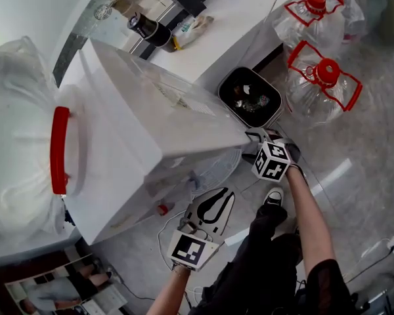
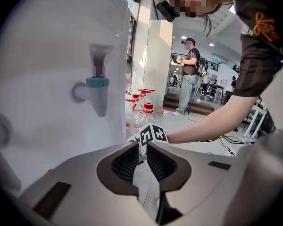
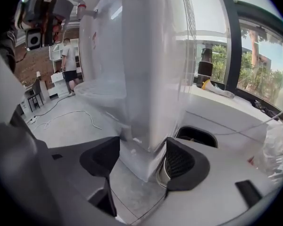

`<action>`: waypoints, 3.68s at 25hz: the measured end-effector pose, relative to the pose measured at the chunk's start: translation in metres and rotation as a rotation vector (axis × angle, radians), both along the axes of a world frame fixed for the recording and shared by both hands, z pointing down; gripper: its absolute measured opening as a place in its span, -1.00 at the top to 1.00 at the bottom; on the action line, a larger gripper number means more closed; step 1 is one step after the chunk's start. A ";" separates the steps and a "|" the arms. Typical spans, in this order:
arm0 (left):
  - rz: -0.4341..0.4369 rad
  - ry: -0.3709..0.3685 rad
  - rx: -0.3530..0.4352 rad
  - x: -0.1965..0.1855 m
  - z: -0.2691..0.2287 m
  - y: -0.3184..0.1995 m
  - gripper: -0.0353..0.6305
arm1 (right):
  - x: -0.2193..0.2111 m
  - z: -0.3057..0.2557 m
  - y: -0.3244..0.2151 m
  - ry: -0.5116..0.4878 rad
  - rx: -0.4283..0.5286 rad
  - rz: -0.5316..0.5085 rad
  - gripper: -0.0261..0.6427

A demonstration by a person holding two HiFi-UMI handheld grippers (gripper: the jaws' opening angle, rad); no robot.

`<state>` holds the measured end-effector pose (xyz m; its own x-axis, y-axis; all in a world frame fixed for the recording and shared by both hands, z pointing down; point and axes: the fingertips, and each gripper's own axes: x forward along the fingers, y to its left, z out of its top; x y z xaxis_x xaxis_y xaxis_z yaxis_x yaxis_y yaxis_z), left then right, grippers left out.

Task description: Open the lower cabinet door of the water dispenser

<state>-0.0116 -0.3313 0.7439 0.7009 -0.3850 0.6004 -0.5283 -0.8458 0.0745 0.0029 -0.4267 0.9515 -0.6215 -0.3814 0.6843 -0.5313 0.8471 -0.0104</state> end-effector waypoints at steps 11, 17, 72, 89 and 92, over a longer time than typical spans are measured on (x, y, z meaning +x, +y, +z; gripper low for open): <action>-0.039 0.004 -0.003 -0.002 -0.015 0.012 0.74 | 0.001 -0.004 0.006 -0.021 -0.050 0.138 0.07; -0.047 -0.016 -0.006 -0.006 -0.026 0.035 0.74 | 0.002 -0.012 0.016 -0.029 -0.081 0.236 0.04; -0.453 0.080 0.046 -0.099 -0.242 0.300 0.74 | -0.048 -0.358 0.344 -0.273 -0.157 0.160 0.40; -0.336 0.171 0.151 -0.190 -0.357 0.342 0.74 | -0.108 -0.536 0.412 -0.378 -0.028 0.277 0.48; -0.283 0.185 0.158 -0.217 -0.369 0.357 0.74 | -0.135 -0.553 0.429 -0.372 0.017 0.312 0.48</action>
<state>-0.2282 0.0253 0.3752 0.6448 -0.6568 0.3910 -0.7325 -0.6770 0.0709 -0.1319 0.0025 0.3982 -0.6771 -0.5974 0.4297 -0.7227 0.6500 -0.2352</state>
